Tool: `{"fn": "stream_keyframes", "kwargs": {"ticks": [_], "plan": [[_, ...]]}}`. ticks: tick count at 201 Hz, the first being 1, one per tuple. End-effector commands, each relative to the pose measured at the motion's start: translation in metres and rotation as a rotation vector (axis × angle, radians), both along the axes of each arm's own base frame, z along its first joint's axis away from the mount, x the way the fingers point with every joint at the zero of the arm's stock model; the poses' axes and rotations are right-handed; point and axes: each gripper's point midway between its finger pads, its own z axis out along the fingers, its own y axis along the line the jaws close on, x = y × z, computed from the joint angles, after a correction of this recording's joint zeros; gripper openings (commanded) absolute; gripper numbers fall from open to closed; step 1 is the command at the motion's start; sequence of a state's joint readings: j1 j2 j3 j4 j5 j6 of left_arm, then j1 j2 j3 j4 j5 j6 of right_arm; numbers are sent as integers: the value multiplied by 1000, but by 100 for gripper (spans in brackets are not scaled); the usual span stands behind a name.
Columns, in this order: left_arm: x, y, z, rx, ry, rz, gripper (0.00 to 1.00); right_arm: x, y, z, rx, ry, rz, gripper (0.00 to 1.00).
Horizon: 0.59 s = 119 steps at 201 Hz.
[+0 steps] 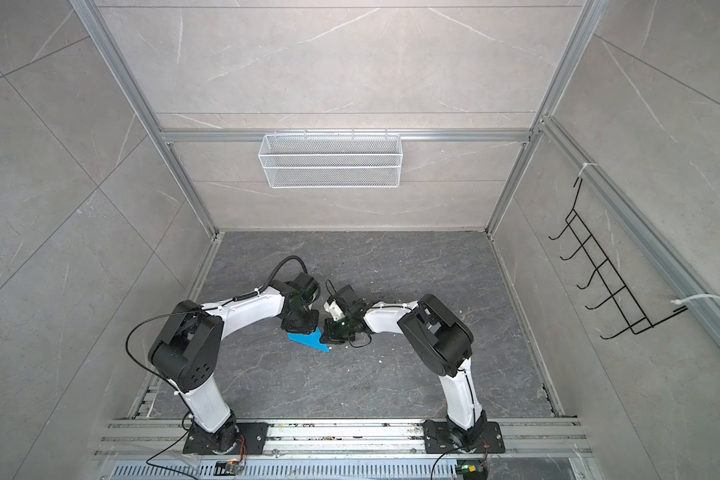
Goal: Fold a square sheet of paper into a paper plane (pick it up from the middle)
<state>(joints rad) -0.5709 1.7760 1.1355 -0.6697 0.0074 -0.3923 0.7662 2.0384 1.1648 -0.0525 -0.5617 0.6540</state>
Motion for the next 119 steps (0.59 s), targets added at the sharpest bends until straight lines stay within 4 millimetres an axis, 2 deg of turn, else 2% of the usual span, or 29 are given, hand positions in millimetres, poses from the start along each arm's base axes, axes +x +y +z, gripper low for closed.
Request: {"fn": "stream_keyframes", "kwargs": {"ticks": [1, 68, 119], "plan": [[2, 3, -1, 33, 14, -18, 19, -21, -41, -64, -227, 102, -38, 3], [11, 4, -7, 67, 3, 2, 19, -22, -41, -63, -225, 105, -35, 3], [13, 20, -15, 153, 13, 35, 18, -22, -42, -63, -228, 104, -34, 4]]}}
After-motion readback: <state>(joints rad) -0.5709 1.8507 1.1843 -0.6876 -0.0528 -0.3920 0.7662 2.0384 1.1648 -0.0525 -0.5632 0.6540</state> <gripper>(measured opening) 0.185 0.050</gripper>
